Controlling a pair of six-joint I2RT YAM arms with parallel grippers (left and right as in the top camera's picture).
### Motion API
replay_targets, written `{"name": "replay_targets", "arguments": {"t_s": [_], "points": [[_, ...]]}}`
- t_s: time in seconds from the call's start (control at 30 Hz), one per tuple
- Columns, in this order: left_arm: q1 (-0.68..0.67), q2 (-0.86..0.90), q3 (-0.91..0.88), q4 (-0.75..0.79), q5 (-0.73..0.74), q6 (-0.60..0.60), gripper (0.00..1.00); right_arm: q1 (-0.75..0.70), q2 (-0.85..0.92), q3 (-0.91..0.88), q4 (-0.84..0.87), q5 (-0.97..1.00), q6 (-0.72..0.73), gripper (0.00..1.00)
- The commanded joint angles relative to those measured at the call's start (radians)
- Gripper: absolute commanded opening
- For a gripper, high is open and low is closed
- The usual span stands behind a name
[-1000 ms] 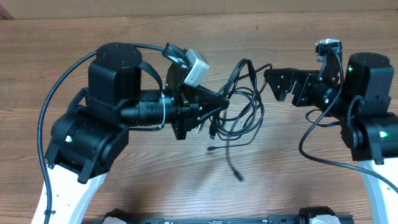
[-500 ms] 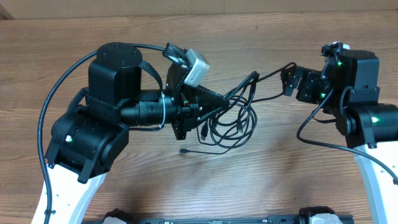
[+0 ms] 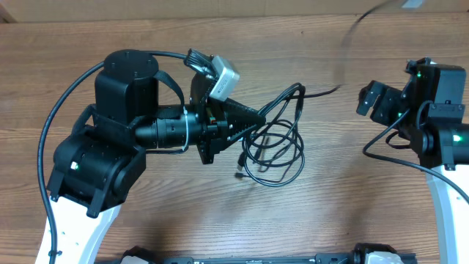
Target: Untangle cables
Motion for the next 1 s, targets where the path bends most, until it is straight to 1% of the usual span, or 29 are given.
{"name": "replay_targets", "arguments": {"t_s": [0.0, 0.03, 0.13, 0.17, 0.2, 0.33, 0.5, 0.57, 0.6, 0.67, 0.8, 0.9, 0.97], "points": [[0.006, -0.022, 0.014, 0.006, 0.024, 0.027, 0.04, -0.003, 0.003, 0.003, -0.002, -0.142, -0.022, 1.0], [0.006, -0.022, 0.014, 0.006, 0.02, 0.034, 0.04, -0.003, 0.003, 0.003, 0.0, -0.224, -0.066, 1.0], [0.006, -0.022, 0.014, 0.003, 0.019, 0.105, 0.04, -0.003, 0.003, 0.003, -0.002, -0.37, -0.136, 1.0], [0.006, -0.022, 0.014, -0.012, 0.019, 0.19, 0.04, -0.003, 0.003, 0.003, -0.005, -0.466, -0.182, 1.0], [0.006, -0.022, 0.014, -0.024, 0.016, 0.243, 0.04, -0.003, 0.003, 0.003, -0.006, -0.521, -0.207, 1.0], [0.006, -0.022, 0.014, -0.05, 0.0, 0.361, 0.04, -0.003, 0.003, 0.003, -0.009, -0.679, -0.275, 1.0], [0.006, -0.022, 0.014, -0.081, -0.205, 0.367, 0.04, -0.003, 0.003, 0.003, -0.009, -0.883, -0.357, 1.0], [0.006, -0.022, 0.014, -0.088, -0.264, 0.406, 0.04, -0.001, 0.003, 0.003, -0.008, -0.962, -0.388, 1.0], [0.006, -0.022, 0.014, -0.101, -0.317, 0.464, 0.04, 0.006, 0.003, 0.003, -0.009, -1.027, -0.421, 1.0], [0.006, -0.022, 0.014, -0.109, -0.389, 0.492, 0.04, 0.026, 0.003, 0.003, -0.007, -1.057, -0.431, 1.0], [0.006, -0.022, 0.014, -0.106, -0.434, 0.492, 0.04, 0.085, 0.003, 0.003, 0.005, -1.057, -0.43, 1.0], [0.006, -0.022, 0.014, -0.105, -0.424, 0.492, 0.04, 0.132, 0.003, 0.003, 0.028, -1.057, -0.43, 1.0], [0.006, -0.022, 0.014, -0.105, -0.383, 0.492, 0.04, 0.166, 0.003, 0.003, 0.05, -1.056, -0.429, 1.0]]}}
